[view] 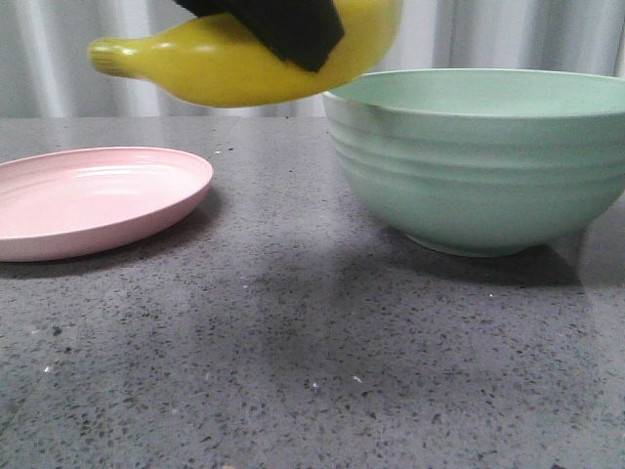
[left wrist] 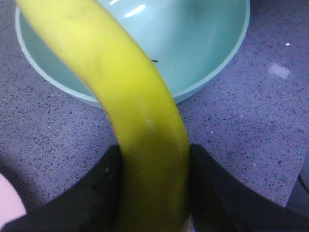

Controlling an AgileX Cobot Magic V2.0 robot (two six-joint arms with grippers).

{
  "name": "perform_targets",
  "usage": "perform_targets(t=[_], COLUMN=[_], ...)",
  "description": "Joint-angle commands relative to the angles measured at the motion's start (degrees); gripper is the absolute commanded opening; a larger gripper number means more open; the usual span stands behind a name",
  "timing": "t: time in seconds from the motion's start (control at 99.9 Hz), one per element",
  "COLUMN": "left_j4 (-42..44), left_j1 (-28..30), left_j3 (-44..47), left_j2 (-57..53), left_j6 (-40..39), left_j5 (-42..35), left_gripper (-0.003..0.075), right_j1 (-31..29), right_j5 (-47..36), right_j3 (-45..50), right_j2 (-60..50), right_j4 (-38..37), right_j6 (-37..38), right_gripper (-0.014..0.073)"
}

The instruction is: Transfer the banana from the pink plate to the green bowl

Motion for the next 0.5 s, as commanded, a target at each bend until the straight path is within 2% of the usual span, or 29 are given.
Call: perform_targets(t=[0.0,0.2,0.49], left_j4=[-0.5,-0.6,-1.8], left_j1=[-1.1,-1.1,-1.1], left_j3=[-2.1,-2.1,-2.1], left_j2=[-1.9,-1.9,-1.9], left_j6=[0.0,0.0,0.0], left_j5=[-3.5,-3.5,-3.5], left_gripper=[-0.002,-0.002,-0.002], right_j1=[1.7,5.2,5.4], right_j5=[-4.4,-6.3,-7.2], right_j3=[-3.6,-6.8,-7.8], right_j2=[3.0,10.5,14.0], right_j4=[4.2,7.6,8.0], right_j6=[-0.6,-0.6,-0.6], right_gripper=[0.0375,0.0375,0.0375])
